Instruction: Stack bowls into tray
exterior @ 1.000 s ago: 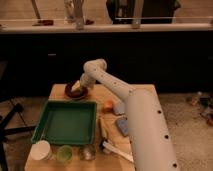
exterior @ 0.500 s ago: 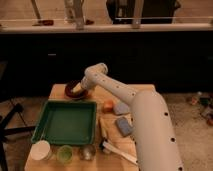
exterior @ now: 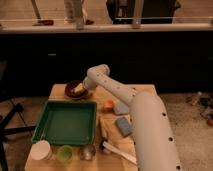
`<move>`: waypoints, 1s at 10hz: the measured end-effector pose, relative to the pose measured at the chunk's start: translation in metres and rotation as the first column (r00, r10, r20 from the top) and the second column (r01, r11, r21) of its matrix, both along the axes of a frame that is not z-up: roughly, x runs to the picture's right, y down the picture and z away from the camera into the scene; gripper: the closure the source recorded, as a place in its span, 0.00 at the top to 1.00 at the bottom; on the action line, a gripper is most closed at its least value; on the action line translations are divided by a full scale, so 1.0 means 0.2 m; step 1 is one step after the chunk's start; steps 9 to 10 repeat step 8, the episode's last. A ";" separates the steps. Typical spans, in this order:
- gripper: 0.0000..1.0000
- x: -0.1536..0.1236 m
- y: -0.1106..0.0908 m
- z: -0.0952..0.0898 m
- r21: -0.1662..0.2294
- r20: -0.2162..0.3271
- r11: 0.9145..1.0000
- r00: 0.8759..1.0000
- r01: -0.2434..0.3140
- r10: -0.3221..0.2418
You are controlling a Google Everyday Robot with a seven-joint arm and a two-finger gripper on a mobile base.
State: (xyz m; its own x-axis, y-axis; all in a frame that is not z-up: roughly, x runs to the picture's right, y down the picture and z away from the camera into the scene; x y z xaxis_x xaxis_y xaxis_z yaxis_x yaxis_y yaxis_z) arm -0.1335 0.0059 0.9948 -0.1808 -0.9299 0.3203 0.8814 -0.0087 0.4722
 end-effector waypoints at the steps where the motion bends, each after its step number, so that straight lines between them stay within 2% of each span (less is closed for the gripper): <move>1: 0.69 0.00 0.00 0.01 -0.004 0.002 1.000 1.000 -0.001 0.001; 7: 0.06 0.03 0.01 0.04 -0.018 0.002 1.000 1.000 -0.018 0.018; 8: 0.02 0.04 0.01 0.04 -0.019 -0.001 1.000 1.000 -0.021 0.021; 10: 0.02 0.04 0.01 0.04 -0.019 -0.001 1.000 1.000 -0.021 0.021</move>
